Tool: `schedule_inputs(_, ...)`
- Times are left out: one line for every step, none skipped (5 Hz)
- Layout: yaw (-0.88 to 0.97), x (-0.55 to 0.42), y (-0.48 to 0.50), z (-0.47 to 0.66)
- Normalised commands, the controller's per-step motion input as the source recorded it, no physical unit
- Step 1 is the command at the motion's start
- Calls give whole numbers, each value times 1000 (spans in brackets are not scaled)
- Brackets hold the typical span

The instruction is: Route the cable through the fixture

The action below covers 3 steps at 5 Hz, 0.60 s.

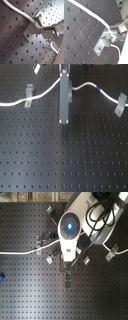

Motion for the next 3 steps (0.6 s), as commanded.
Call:
schedule_inputs(97, -368, 5, 198)
schedule_inputs(109, -200, 51, 348)
schedule_inputs(0, 4, 25, 111)
